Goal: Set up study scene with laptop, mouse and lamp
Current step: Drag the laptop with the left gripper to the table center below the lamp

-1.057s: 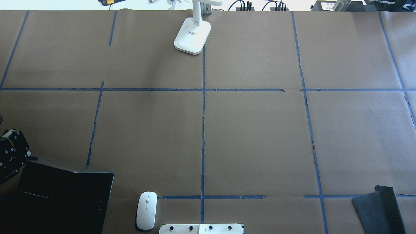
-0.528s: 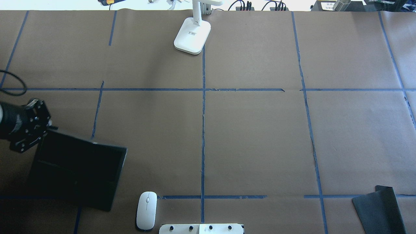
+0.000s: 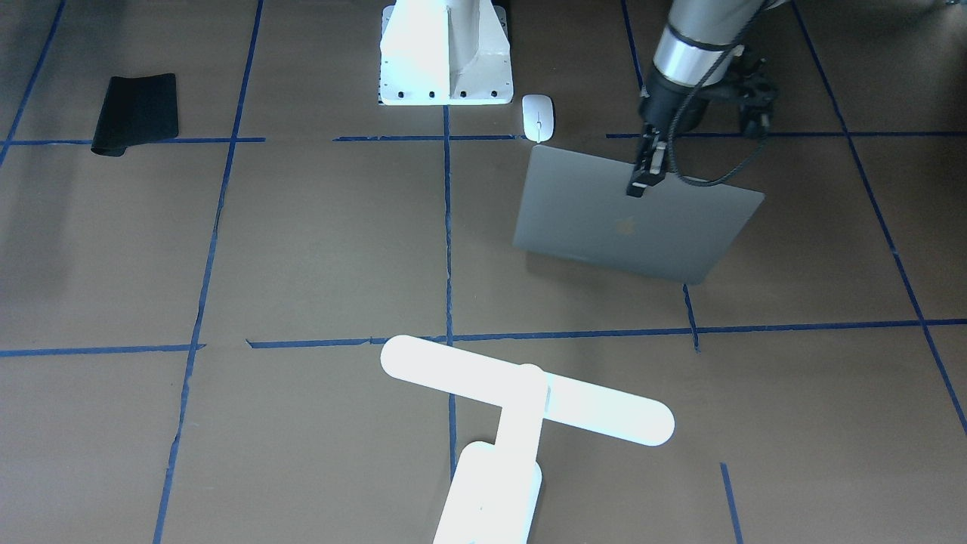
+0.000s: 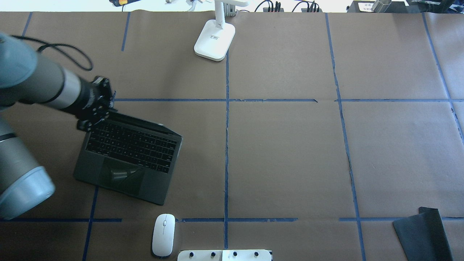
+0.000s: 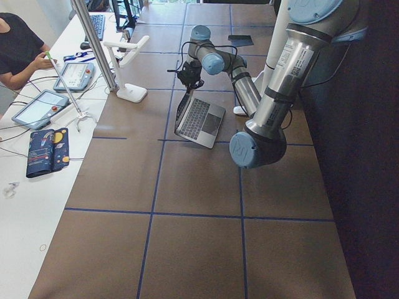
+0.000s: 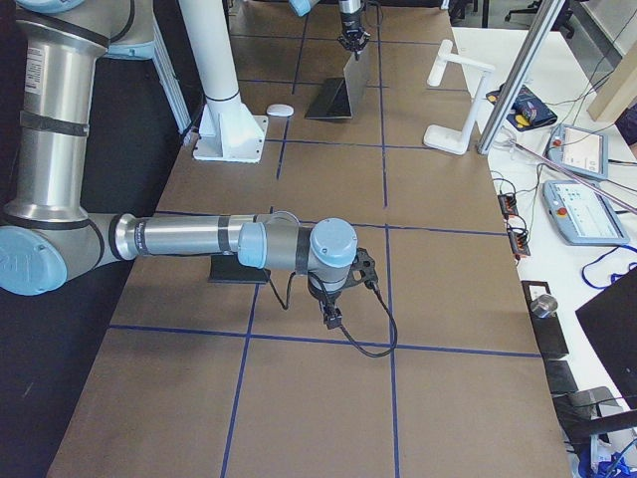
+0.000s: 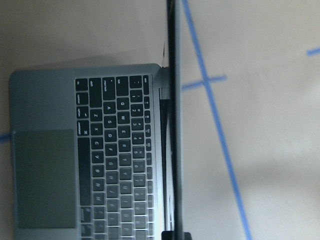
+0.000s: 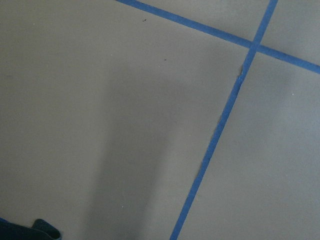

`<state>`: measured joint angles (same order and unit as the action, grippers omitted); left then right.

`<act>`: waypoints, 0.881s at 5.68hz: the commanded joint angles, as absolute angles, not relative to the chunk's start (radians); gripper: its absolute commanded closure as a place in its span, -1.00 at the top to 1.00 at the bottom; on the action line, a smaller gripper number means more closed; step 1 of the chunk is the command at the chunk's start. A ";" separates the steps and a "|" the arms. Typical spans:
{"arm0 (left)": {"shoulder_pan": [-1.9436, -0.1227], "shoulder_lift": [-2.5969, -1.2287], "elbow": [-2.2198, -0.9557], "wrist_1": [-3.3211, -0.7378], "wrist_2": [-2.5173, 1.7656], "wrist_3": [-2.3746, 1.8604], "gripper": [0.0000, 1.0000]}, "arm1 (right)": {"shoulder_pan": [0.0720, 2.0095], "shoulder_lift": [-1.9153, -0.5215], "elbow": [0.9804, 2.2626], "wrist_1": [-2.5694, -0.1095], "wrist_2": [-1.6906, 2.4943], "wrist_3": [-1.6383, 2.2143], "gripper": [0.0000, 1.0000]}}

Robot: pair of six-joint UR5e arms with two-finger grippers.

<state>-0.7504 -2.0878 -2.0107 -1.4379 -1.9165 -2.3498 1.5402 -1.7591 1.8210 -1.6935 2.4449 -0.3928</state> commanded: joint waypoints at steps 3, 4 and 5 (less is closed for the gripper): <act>-0.706 -2.518 -1.603 -1.448 -1.914 -2.535 -1.00 | 1.542 -1.759 1.779 -1.694 2.493 -0.393 1.00; -0.703 -2.617 -1.469 -1.451 -1.913 -2.581 -1.00 | 1.542 -1.758 1.770 -1.694 2.493 -0.394 1.00; -0.703 -2.626 -1.442 -1.453 -1.911 -2.591 -1.00 | 1.540 -1.759 1.767 -1.694 2.493 -0.394 1.00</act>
<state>-0.7049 -2.5928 -1.4950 -1.4504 -1.9129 -2.5707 1.5411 -1.7587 1.7715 -1.6935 2.4926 -0.3939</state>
